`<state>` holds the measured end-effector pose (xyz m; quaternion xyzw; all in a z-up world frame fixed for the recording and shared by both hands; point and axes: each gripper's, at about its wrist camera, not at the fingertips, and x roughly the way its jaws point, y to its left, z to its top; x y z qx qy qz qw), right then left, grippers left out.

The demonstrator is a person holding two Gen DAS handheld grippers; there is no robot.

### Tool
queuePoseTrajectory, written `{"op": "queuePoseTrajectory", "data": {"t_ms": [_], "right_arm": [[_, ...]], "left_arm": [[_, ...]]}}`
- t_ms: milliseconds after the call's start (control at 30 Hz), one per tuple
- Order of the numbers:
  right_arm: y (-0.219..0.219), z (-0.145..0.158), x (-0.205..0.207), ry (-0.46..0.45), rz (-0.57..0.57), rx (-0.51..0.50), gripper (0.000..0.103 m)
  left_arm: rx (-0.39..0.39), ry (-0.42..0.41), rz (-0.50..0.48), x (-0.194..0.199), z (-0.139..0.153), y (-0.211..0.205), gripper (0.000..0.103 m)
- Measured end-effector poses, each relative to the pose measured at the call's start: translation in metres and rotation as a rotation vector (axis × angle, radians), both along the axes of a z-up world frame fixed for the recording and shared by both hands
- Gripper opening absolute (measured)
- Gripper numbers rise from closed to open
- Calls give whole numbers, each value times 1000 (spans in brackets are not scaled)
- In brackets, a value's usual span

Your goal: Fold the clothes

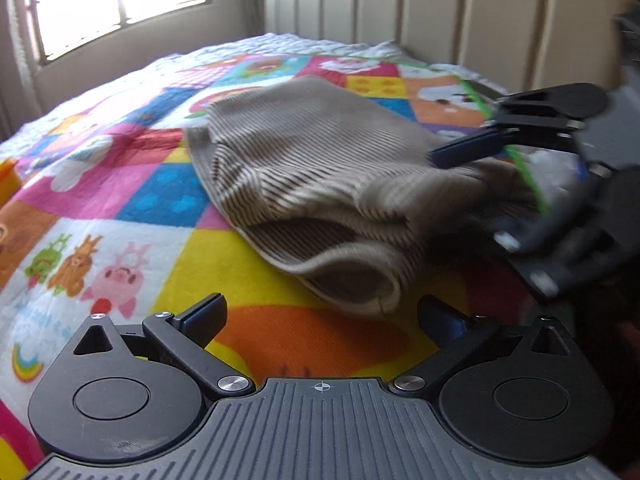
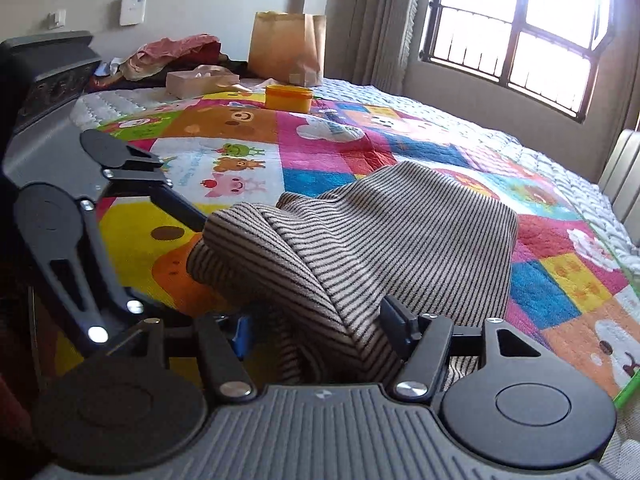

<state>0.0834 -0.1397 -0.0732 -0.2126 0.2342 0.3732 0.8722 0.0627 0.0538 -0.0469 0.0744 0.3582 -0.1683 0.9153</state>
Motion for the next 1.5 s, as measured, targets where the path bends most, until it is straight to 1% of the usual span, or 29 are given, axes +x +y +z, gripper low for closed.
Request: {"op": "queuePoseTrajectory", "data": {"t_ms": [33, 67, 200, 267, 300, 367, 400, 433, 467, 600, 667, 733, 767, 833, 1067, 1133, 1200, 1233, 1267, 1367, 1433, 1500], "right_arm": [[-1, 0, -6, -30, 11, -21, 79], [-1, 0, -11, -61, 23, -41, 80], [-2, -11, -24, -186, 14, -145, 84], [2, -23, -26, -270, 7, -206, 85], [5, -29, -27, -314, 8, -234, 86], [13, -36, -27, -372, 20, -260, 85], [18, -36, -24, -377, 29, -267, 79], [20, -34, -20, -357, 36, -269, 54], [22, -30, -16, -331, 43, -269, 48], [24, -20, -8, -262, 73, -283, 37], [24, -18, -8, -224, 86, -294, 31], [24, -14, -10, -181, 104, -303, 30], [23, -10, -12, -155, 117, -306, 30], [21, 14, -13, -137, 144, -309, 29], [13, 103, -15, -90, 242, -316, 28], [20, 119, 3, -105, 271, -363, 28], [33, 122, 34, -96, 308, -406, 28], [39, 119, 53, -81, 326, -418, 28], [46, 115, 74, -62, 344, -425, 29], [61, 84, 133, 29, 368, -417, 30], [66, 54, 159, 59, 355, -428, 32], [60, 35, 171, 76, 342, -388, 36]], "left_arm": [[7, -5, 23, 5, -1, -2, 103], [14, -10, 45, 10, -2, -4, 103], [-121, 22, 95, 22, 8, 9, 103], [-143, 33, 102, 26, 9, 10, 103], [-157, 44, 107, 27, 8, 11, 103], [-187, 68, 117, 29, 7, 14, 103], [-202, 80, 122, 30, 6, 16, 103], [-210, 83, 118, 27, 7, 18, 103], [-217, 86, 114, 24, 8, 20, 103], [-309, 34, 97, 10, 30, 52, 103], [-306, -9, 139, 18, 42, 66, 103], [-292, -48, 171, 30, 52, 75, 103], [-281, -63, 166, 42, 56, 77, 103], [-264, -67, 122, 64, 58, 72, 103], [-219, 6, 8, 106, 17, 64, 103], [-206, 27, -24, 117, 5, 62, 103], [-193, 48, -57, 129, -6, 60, 103], [-186, 59, -73, 135, -12, 59, 103], [-221, 62, -63, 132, -12, 68, 103], [-341, 68, -16, 119, -8, 100, 103], [-370, 49, 14, 106, 1, 115, 103], [-366, 9, 7, 94, 16, 119, 103]]}}
